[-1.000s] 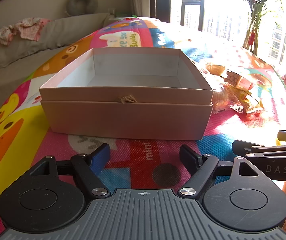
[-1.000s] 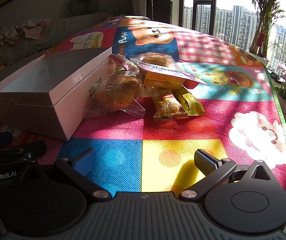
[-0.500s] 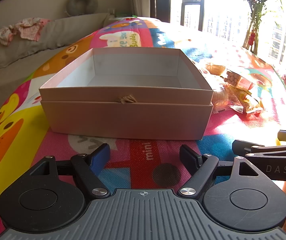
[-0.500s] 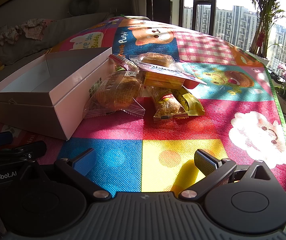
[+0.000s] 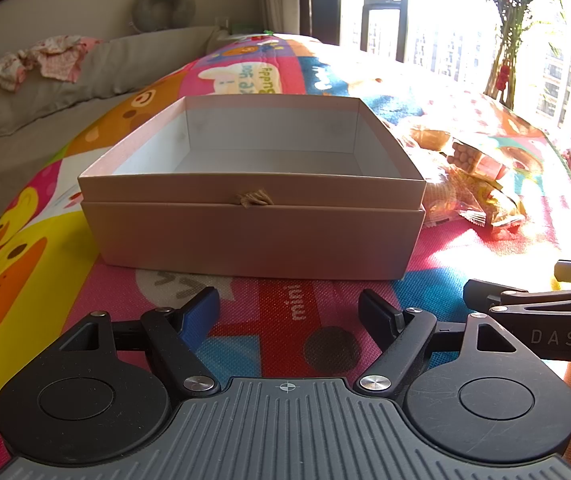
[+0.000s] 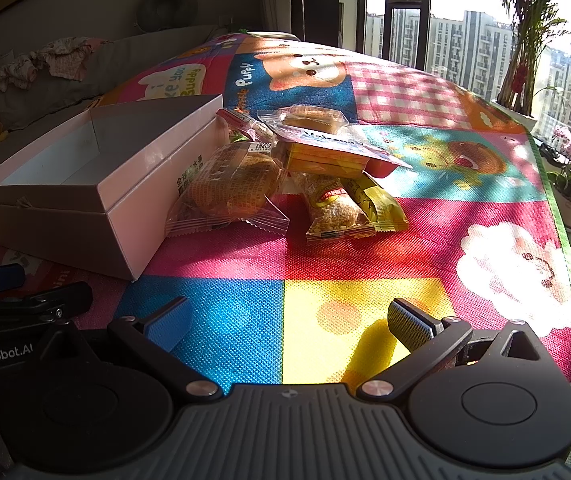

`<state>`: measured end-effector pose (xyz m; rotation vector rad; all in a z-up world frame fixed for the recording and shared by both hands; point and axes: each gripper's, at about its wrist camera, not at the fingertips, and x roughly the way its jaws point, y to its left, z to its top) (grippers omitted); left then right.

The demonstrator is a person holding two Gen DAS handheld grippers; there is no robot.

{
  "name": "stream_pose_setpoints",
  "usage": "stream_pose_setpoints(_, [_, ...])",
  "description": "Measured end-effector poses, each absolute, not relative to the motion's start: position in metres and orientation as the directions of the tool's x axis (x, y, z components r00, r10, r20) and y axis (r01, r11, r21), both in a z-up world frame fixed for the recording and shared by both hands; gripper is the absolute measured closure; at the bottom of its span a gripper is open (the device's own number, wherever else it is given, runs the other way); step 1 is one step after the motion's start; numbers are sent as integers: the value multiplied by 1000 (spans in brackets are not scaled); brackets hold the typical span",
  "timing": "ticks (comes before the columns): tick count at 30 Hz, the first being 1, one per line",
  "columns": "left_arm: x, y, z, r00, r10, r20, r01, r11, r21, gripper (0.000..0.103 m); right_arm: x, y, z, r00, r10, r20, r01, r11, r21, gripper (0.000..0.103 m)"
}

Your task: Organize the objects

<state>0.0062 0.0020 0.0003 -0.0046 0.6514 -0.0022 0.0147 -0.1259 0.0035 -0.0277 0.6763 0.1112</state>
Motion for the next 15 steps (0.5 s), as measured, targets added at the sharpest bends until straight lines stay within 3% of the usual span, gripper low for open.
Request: stream_pose_setpoints(15, [7,2,0,795,-3,-606,1,1000,-4,20,14,-126,4,774,93,-626,-110,994,11,0])
